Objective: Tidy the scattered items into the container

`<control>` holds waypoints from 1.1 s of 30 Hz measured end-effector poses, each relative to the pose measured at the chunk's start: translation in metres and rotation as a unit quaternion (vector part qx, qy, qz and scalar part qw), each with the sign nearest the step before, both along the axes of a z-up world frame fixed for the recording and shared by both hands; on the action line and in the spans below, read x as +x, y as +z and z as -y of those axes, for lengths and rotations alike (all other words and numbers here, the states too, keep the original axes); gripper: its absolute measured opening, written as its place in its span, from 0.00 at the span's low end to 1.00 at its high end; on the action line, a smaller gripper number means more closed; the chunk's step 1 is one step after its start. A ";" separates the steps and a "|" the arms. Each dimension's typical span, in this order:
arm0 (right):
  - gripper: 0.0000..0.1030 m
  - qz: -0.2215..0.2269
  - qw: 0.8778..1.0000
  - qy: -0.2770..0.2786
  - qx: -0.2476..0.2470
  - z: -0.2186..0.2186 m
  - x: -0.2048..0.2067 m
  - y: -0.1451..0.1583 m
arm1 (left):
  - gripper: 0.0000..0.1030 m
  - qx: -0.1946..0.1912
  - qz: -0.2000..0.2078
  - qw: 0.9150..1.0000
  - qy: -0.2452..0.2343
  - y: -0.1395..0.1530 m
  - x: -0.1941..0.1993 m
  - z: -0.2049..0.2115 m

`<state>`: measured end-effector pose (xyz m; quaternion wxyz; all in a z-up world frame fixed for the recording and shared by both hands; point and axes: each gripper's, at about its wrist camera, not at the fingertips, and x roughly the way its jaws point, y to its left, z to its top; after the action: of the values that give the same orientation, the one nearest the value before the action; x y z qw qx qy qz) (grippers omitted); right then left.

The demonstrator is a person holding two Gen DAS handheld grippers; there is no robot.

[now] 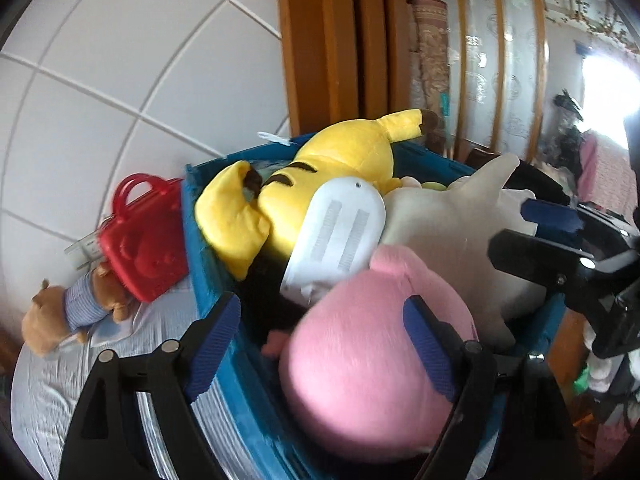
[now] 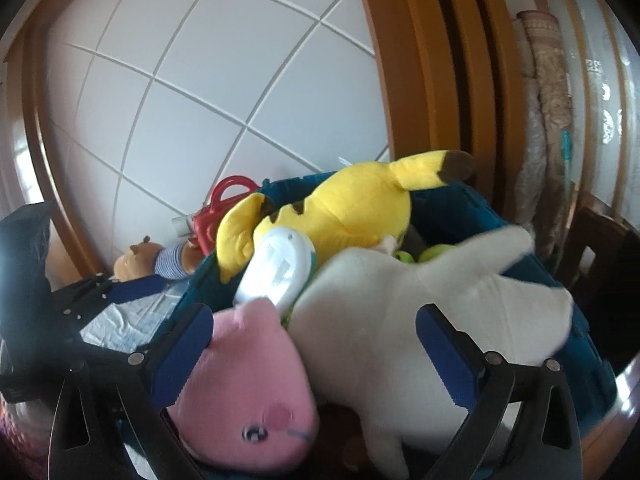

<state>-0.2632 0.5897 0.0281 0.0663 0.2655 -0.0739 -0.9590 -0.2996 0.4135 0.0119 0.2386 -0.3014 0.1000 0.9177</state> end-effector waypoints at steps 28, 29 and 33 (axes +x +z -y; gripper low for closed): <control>1.00 -0.013 1.000 0.008 0.026 0.116 0.199 -0.026 | 0.81 0.023 -0.003 0.989 0.149 -0.017 0.192 0.129; 1.00 -0.013 1.000 0.015 0.023 0.118 0.199 -0.026 | 0.81 0.021 -0.003 0.987 0.160 -0.016 0.195 0.133; 1.00 -0.009 0.999 0.043 0.018 0.130 0.200 -0.027 | 0.81 0.027 -0.003 0.979 0.203 -0.015 0.213 0.153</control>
<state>-0.0628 0.4592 0.0016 0.1039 0.2607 -0.0446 -0.9588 -0.0869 0.2608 -0.0033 0.0554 -0.3063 0.0130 0.9502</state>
